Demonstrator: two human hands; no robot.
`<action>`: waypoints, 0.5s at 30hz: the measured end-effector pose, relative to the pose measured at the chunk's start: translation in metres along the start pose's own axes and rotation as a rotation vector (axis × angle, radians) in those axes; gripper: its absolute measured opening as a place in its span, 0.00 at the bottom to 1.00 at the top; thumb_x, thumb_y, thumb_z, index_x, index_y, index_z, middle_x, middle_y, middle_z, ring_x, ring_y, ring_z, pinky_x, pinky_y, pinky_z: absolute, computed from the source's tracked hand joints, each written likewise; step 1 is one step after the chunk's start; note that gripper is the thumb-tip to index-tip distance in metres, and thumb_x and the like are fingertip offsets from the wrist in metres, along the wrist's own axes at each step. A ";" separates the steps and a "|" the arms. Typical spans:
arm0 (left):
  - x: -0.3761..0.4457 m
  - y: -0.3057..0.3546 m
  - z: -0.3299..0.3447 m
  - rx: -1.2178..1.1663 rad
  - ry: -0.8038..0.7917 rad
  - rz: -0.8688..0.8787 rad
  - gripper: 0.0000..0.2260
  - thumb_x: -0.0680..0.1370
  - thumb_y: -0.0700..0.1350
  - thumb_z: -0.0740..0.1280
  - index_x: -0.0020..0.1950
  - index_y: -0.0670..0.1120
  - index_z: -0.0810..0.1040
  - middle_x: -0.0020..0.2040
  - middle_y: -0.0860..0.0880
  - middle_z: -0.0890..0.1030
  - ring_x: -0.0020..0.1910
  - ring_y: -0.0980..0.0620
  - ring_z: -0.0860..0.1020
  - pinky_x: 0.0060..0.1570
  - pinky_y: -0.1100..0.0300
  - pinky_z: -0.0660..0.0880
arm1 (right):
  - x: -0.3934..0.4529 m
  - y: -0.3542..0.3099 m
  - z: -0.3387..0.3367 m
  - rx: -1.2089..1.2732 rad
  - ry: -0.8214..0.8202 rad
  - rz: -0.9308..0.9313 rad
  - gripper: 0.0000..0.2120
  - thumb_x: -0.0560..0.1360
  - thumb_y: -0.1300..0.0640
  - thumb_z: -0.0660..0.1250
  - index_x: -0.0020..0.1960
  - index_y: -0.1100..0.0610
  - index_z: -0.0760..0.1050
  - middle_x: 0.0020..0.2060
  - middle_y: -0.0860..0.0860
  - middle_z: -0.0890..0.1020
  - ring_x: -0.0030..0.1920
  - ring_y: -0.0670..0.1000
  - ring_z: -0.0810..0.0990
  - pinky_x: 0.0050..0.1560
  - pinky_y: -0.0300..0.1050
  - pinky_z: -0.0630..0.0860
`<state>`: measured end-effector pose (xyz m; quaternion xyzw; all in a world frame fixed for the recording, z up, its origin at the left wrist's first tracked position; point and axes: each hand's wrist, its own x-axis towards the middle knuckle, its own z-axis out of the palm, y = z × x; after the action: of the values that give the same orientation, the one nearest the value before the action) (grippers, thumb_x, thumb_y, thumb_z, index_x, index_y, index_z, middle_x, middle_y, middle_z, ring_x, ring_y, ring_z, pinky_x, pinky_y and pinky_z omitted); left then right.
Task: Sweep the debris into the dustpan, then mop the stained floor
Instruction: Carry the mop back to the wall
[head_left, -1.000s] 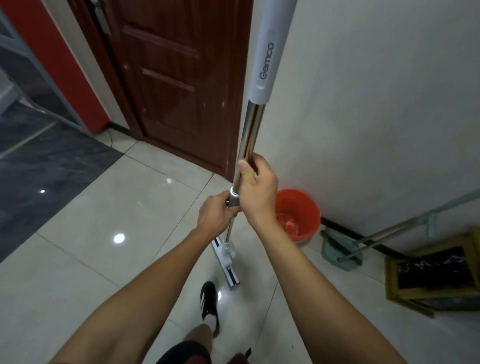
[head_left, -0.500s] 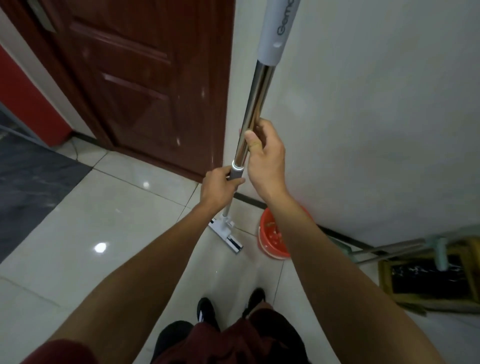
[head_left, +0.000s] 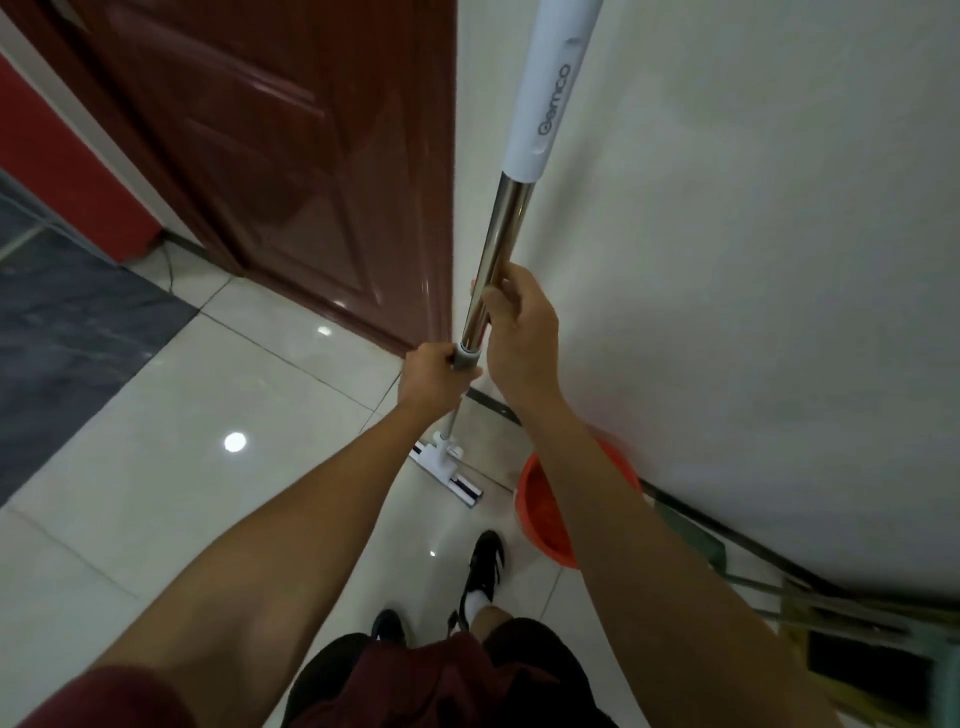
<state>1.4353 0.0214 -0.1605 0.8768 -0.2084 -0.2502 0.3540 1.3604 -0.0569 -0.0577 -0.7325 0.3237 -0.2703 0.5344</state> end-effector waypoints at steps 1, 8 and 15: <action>0.007 0.005 0.004 -0.002 0.006 -0.018 0.03 0.74 0.43 0.75 0.44 0.44 0.84 0.38 0.50 0.83 0.37 0.53 0.80 0.41 0.60 0.76 | 0.010 0.005 -0.003 0.011 -0.004 0.017 0.11 0.81 0.60 0.61 0.61 0.58 0.77 0.49 0.49 0.83 0.48 0.47 0.82 0.53 0.42 0.80; 0.048 0.014 0.034 -0.058 0.048 -0.067 0.07 0.73 0.42 0.73 0.50 0.48 0.87 0.41 0.51 0.86 0.42 0.52 0.82 0.43 0.61 0.76 | 0.059 0.035 -0.010 0.086 -0.051 0.068 0.11 0.79 0.61 0.62 0.59 0.56 0.78 0.46 0.47 0.83 0.47 0.48 0.83 0.53 0.47 0.81; 0.084 0.037 0.049 -0.104 0.067 -0.117 0.04 0.74 0.39 0.74 0.46 0.47 0.85 0.39 0.52 0.83 0.39 0.55 0.81 0.41 0.67 0.75 | 0.106 0.049 -0.028 0.081 -0.110 0.020 0.08 0.81 0.59 0.63 0.59 0.53 0.76 0.46 0.46 0.82 0.47 0.44 0.82 0.47 0.29 0.76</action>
<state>1.4663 -0.0742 -0.1884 0.8758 -0.1315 -0.2512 0.3905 1.3990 -0.1655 -0.0915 -0.7208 0.2900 -0.2373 0.5832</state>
